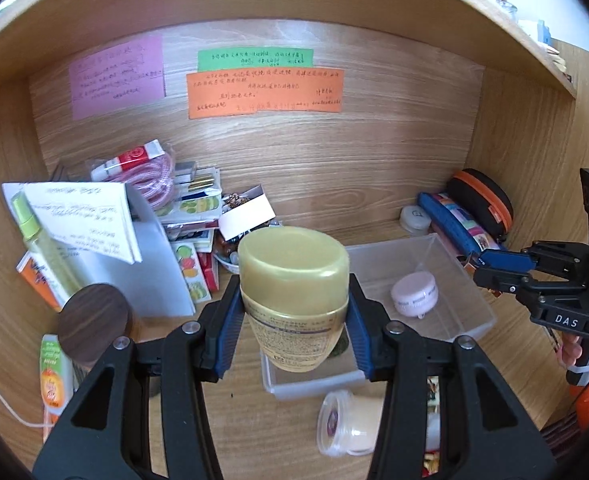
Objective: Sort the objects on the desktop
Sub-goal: 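Carry the yellow tube and blue packet into the clear box and release both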
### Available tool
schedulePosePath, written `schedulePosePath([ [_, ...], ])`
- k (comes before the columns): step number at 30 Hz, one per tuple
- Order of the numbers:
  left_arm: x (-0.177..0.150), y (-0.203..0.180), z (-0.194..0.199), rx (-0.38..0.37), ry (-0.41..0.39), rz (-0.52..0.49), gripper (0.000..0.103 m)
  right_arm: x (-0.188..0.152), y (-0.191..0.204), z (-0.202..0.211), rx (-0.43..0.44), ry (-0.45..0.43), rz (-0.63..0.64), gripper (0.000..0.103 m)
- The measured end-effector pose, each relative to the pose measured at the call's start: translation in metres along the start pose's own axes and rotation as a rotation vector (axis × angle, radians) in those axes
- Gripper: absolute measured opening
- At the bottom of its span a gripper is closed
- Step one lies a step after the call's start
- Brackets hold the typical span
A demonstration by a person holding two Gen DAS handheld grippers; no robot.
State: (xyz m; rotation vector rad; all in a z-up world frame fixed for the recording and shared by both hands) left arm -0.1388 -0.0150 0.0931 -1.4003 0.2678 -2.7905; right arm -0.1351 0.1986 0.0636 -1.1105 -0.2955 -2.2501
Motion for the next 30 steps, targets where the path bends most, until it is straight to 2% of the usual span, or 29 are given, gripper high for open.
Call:
schedulePosePath([
  [12, 0.001, -0.001, -0.069, -0.010, 0.085, -0.017, 0.047, 0.018, -0.010, -0.053, 0.029, 0.058, 0.024, 0.025],
  [22, -0.008, -0.002, -0.112, -0.022, 0.157, -0.022, 0.047, 0.023, -0.005, -0.108, 0.051, 0.182, 0.089, 0.025],
  [28, -0.014, -0.009, -0.129, -0.020, 0.197, -0.048, 0.047, 0.022, 0.002, -0.128, 0.048, 0.255, 0.144, 0.025],
  [30, -0.014, -0.010, -0.132, -0.022, 0.198, -0.044, 0.042, 0.022, 0.002, -0.134, 0.054, 0.273, 0.148, 0.025],
])
Point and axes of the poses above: each gripper's, at about its wrist camera, not at the fingertips, and z roughly against the way its jaws point, y to its left, x to its top, the point moved 3 cm from there along -z, roughly the way its jaws point, and after that the axes turned 9 degrees about z, right-handed, at the moved point
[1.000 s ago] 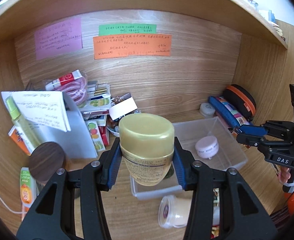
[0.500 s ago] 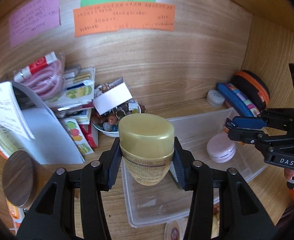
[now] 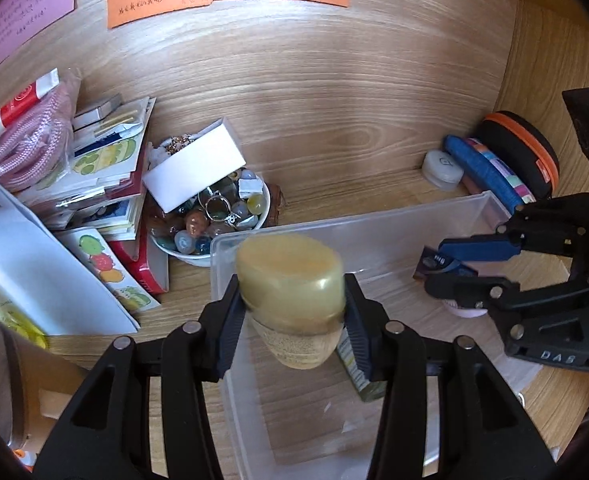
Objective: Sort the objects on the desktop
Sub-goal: 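Carry the yellow tube and blue packet into the clear box and release both, then withdraw both grippers and move toward the red and white pouches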
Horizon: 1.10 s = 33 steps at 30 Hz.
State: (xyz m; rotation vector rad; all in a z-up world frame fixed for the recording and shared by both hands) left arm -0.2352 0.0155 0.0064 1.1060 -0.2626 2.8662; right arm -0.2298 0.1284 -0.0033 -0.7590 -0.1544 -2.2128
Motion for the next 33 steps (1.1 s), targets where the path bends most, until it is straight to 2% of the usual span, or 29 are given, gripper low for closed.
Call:
schedulePosePath([
  [2, 0.003, -0.002, 0.000, -0.013, 0.001, 0.001, 0.037, 0.001, 0.000, -0.005, 0.006, 0.019, 0.003, 0.025],
  [8, 0.007, 0.000, -0.007, -0.002, 0.018, -0.010, 0.037, 0.000, 0.001, -0.021, 0.038, 0.082, 0.001, 0.025],
  [16, 0.003, 0.004, -0.015, -0.009, 0.033, 0.009, 0.038, -0.007, -0.002, -0.027, 0.036, 0.136, 0.005, 0.025],
  [19, 0.003, 0.003, -0.014, 0.001, 0.024, -0.002, 0.050, -0.007, -0.003, -0.027, 0.028, 0.136, 0.003, 0.027],
  [21, 0.003, 0.002, -0.011, 0.006, 0.011, -0.011, 0.056, -0.006, -0.003, -0.025, 0.017, 0.128, 0.003, 0.038],
  [23, 0.004, 0.002, -0.008, 0.008, 0.000, -0.017, 0.061, -0.007, -0.003, -0.020, -0.007, 0.113, 0.005, 0.054],
  [26, 0.005, 0.003, -0.002, 0.014, -0.018, -0.015, 0.071, -0.008, -0.002, -0.014, -0.027, 0.090, 0.010, 0.056],
  [29, 0.006, 0.005, 0.005, 0.020, -0.030, -0.014, 0.074, -0.009, -0.001, -0.009, -0.039, 0.082, 0.008, 0.056],
  [31, 0.006, 0.005, 0.008, 0.036, -0.036, -0.015, 0.079, -0.006, 0.000, -0.008, -0.045, 0.078, 0.005, 0.056],
  [33, 0.007, 0.006, 0.012, 0.052, -0.047, -0.012, 0.088, -0.005, -0.001, -0.004, -0.054, 0.072, 0.001, 0.058],
])
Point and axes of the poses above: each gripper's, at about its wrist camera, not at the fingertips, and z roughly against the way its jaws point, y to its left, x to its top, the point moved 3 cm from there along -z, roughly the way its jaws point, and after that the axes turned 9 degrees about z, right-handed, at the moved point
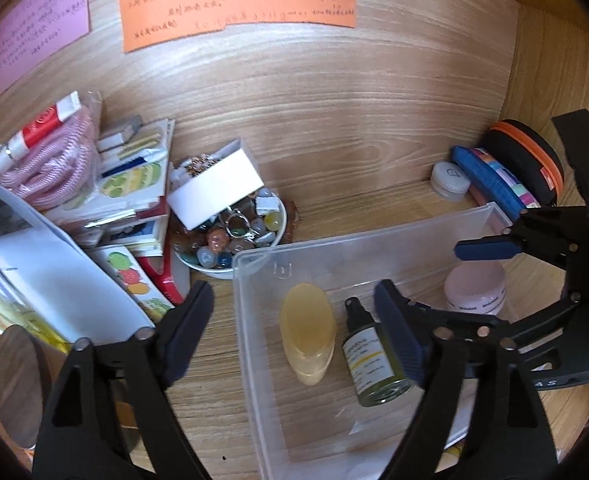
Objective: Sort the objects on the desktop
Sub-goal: 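Withdraw both grippers and move toward the red and white pouches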
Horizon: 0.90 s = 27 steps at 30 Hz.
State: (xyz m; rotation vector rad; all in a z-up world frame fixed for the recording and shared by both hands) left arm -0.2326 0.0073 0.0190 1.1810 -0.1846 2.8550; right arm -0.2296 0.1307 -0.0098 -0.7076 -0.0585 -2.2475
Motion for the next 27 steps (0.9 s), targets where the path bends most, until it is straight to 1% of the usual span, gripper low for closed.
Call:
schedulePosePath([
  [3, -0.001, -0.001, 0.006, 0.007, -0.002, -0.003, 0.094, -0.006, 0.003, 0.011, -0.016, -0.018, -0.013, 0.063],
  [5, -0.003, -0.003, 0.010, 0.011, 0.002, -0.011, 0.095, -0.008, 0.003, 0.018, -0.021, -0.030, -0.020, 0.069],
  [9, -0.008, -0.006, 0.020, 0.041, -0.002, -0.027, 0.095, -0.009, 0.001, 0.027, -0.046, -0.050, -0.032, 0.076],
  [11, -0.010, -0.007, 0.027, 0.048, -0.009, -0.026, 0.095, -0.013, 0.001, 0.038, -0.060, -0.068, -0.045, 0.082],
  [18, -0.012, -0.008, 0.061, 0.062, -0.050, -0.018, 0.096, -0.028, 0.009, 0.083, -0.098, -0.142, -0.055, 0.082],
  [22, -0.015, -0.008, 0.085, 0.072, -0.083, -0.017, 0.098, -0.037, 0.014, 0.111, -0.102, -0.195, -0.073, 0.083],
  [24, -0.018, -0.007, 0.099, 0.077, -0.106, -0.012, 0.101, -0.041, 0.016, 0.124, -0.106, -0.218, -0.083, 0.083],
  [27, -0.026, -0.007, 0.119, 0.078, -0.136, -0.015, 0.102, -0.047, 0.020, 0.140, -0.093, -0.249, -0.098, 0.083],
])
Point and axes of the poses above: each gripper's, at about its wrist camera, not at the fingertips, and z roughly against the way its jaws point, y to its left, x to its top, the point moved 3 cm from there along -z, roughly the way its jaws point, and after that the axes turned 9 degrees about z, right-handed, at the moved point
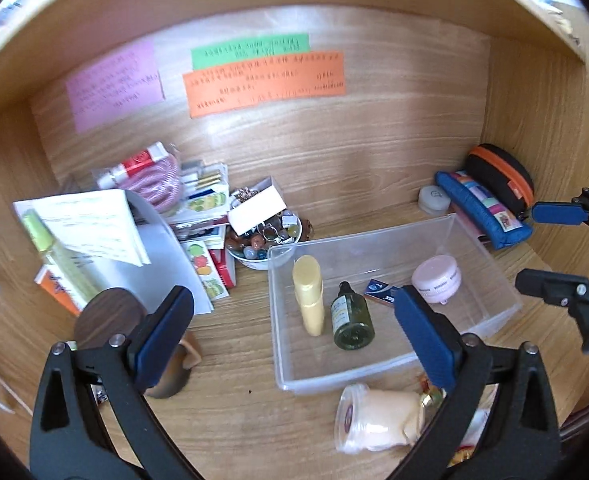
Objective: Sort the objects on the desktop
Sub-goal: 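Withdraw both grippers and move toward the red and white pouches, then grasp the red-and-gold pouch with the left gripper while the right grasps the white cloth pouch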
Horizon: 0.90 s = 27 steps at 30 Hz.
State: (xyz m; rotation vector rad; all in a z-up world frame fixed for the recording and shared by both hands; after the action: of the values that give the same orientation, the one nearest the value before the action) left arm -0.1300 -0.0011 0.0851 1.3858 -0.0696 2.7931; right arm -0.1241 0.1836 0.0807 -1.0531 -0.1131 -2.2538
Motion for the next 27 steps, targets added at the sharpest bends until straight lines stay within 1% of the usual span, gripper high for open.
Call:
schedulePosePath([
  [3, -0.008, 0.002, 0.018, -0.001, -0.016, -0.001, 0.102, -0.007, 0.003, 0.017, 0.009, -0.031, -0.012, 0.083],
  [6, -0.020, 0.003, 0.033, -0.020, -0.016, 0.006, 0.102, -0.017, 0.009, 0.034, 0.025, -0.055, -0.023, 0.083],
  [10, -0.043, 0.000, 0.047, -0.079, 0.016, 0.020, 0.102, -0.041, 0.019, 0.045, 0.048, -0.065, -0.032, 0.083],
  [12, -0.057, -0.007, 0.054, -0.109, 0.033, 0.008, 0.102, -0.053, 0.024, 0.049, 0.049, -0.061, -0.029, 0.083],
  [14, -0.072, -0.016, 0.057, -0.123, 0.048, -0.013, 0.102, -0.066, 0.028, 0.053, 0.069, -0.061, -0.038, 0.083],
  [19, -0.107, -0.036, 0.055, -0.149, 0.098, -0.044, 0.102, -0.093, 0.031, 0.055, 0.105, -0.047, -0.072, 0.083],
  [24, -0.134, -0.050, 0.045, -0.177, 0.164, -0.021, 0.102, -0.116, 0.036, 0.048, 0.176, -0.020, -0.097, 0.083],
  [27, -0.142, -0.055, 0.035, -0.184, 0.199, 0.002, 0.102, -0.128, 0.045, 0.042, 0.191, 0.001, -0.078, 0.083],
])
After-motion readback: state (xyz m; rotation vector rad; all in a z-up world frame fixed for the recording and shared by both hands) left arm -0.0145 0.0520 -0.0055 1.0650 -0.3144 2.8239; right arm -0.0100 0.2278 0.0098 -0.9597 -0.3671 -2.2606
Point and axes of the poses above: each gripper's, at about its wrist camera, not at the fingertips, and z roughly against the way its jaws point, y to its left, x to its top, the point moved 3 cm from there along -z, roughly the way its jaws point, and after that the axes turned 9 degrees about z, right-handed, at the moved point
